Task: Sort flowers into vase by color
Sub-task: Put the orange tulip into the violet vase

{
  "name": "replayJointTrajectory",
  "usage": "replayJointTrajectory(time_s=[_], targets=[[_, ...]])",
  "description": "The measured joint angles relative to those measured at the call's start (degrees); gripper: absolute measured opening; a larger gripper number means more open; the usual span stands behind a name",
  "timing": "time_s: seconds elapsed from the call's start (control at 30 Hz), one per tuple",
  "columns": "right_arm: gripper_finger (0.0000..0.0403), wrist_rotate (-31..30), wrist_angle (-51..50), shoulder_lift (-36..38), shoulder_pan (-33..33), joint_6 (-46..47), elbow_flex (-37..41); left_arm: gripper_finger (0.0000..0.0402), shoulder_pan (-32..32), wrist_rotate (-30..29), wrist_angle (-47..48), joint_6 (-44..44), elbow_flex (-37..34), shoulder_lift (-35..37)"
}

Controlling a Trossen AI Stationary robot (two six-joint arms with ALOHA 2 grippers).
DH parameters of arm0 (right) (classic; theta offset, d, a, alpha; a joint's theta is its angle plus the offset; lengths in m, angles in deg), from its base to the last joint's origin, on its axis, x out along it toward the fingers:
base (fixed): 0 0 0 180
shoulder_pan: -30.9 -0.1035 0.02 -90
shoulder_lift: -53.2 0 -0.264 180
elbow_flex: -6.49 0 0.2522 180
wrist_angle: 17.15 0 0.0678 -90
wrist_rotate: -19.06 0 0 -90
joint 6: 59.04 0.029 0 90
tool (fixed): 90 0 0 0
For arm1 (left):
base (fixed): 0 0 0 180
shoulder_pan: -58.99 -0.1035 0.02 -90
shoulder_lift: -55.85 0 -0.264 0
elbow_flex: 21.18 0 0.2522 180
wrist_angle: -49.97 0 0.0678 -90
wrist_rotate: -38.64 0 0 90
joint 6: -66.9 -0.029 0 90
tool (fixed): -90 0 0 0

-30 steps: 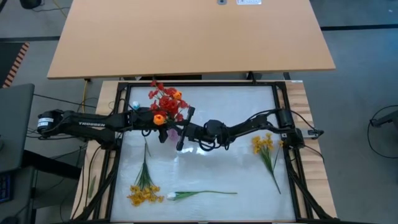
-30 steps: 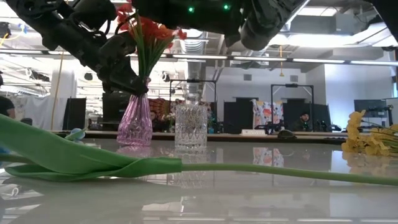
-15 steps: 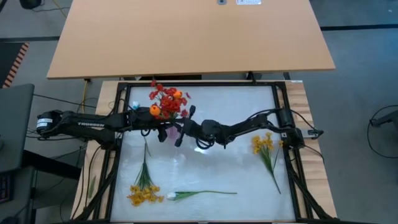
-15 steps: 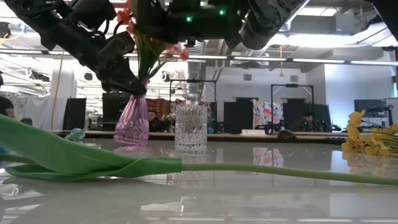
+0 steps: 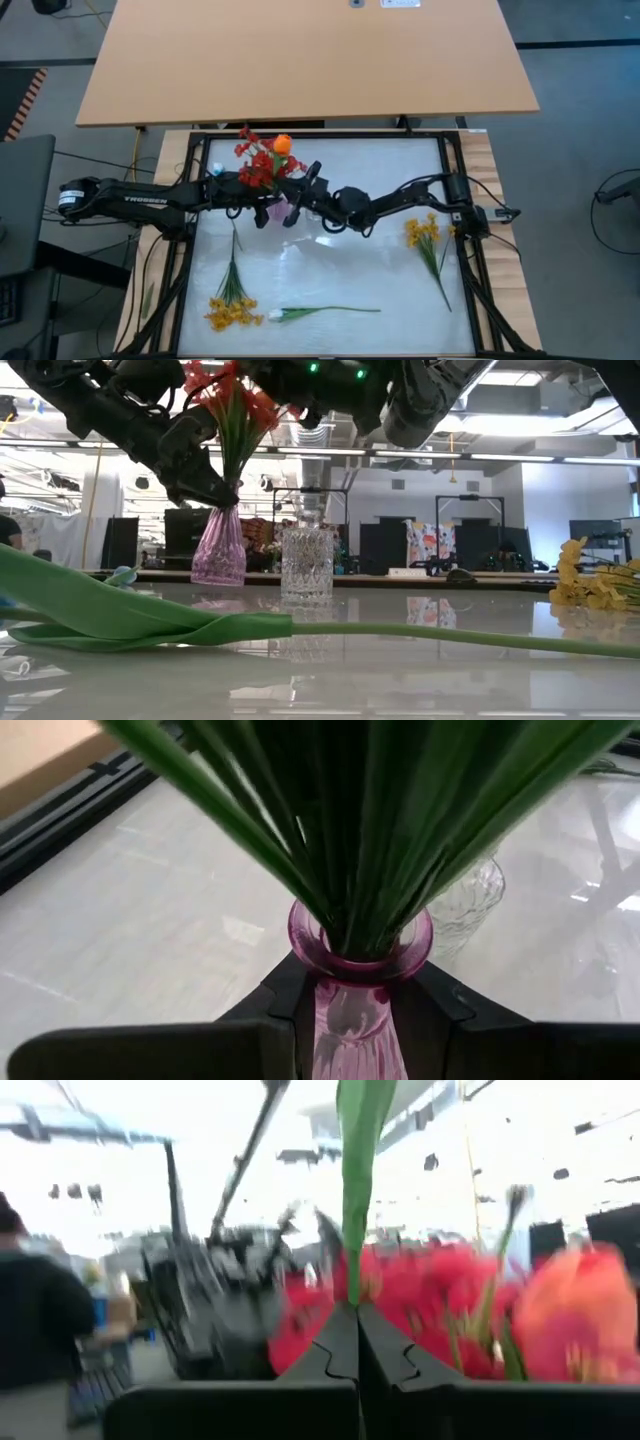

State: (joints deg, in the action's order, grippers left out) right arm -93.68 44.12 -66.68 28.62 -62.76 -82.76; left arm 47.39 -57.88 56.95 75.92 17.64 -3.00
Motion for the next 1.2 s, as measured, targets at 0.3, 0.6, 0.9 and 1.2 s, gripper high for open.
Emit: replayJointTrajectory(time_s=[0.3,0.6,0.9,1.2], targets=[[0.0016,0.3,-3.1,-0.6,-0.4,1.7,0.6,0.0079,0.0,-0.5,0.0,0.1,0.0,0.0],[0.0016,0.3,-5.5,1.4,-3.5,-21.7,-0.7,0.0079,0.0,2.6,0.6,2.3,0.0,0.0],[0.0016,-1.4,-17.6,8.3,-4.1,-22.5,-1.5,0.0089,0.0,1.1,-0.8,-0.5,0.0,0.3],[0.0016,-1.4,-33.7,17.8,-4.8,-21.6,-1.5,0.0092,-2.1,-4.4,-14.5,-6.8,-3.1,-2.1]])
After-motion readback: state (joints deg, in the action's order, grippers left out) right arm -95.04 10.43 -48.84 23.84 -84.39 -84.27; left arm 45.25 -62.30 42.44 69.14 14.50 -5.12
